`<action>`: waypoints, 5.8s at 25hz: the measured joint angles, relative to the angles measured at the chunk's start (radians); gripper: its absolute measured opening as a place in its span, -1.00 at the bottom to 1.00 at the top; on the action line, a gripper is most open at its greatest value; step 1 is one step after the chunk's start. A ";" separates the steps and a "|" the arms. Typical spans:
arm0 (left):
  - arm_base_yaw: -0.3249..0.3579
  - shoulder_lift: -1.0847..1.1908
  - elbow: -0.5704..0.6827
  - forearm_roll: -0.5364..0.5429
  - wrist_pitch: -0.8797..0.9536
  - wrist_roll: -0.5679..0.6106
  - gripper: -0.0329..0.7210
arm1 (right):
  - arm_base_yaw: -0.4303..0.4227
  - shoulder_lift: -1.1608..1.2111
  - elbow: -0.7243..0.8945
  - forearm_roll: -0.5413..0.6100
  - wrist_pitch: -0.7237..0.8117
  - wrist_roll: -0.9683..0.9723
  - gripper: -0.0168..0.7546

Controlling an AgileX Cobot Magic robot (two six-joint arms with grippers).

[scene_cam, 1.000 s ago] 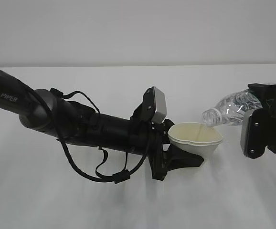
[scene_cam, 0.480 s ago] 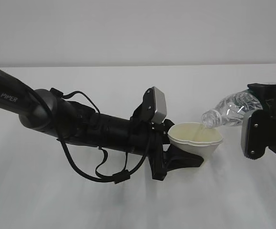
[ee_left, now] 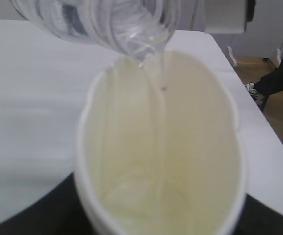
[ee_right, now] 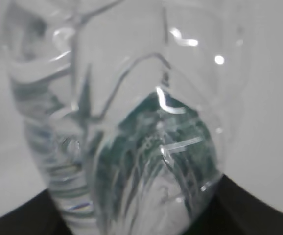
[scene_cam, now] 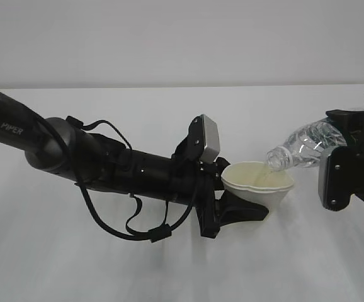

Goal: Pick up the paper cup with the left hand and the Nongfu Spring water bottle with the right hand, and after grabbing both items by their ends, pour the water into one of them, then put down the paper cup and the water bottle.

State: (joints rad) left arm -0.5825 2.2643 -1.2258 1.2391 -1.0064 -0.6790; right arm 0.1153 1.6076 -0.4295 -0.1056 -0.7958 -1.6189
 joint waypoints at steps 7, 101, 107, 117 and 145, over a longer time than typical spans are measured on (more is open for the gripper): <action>0.000 0.000 0.000 0.002 0.000 0.000 0.14 | 0.000 0.000 0.000 0.000 -0.002 -0.002 0.10; 0.000 0.002 0.000 0.007 0.000 0.000 0.14 | 0.000 0.000 0.000 -0.010 -0.013 -0.004 0.10; 0.000 0.002 0.000 0.007 0.000 0.000 0.14 | 0.000 0.000 0.000 -0.010 -0.013 -0.006 0.10; 0.000 0.002 0.000 0.007 0.000 0.000 0.14 | 0.000 0.000 0.000 -0.010 -0.013 -0.006 0.10; 0.000 0.002 0.000 0.007 0.000 0.000 0.14 | 0.000 0.000 0.000 -0.010 -0.020 -0.026 0.10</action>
State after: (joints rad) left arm -0.5825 2.2664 -1.2258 1.2460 -1.0064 -0.6790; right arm 0.1153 1.6076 -0.4295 -0.1153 -0.8156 -1.6453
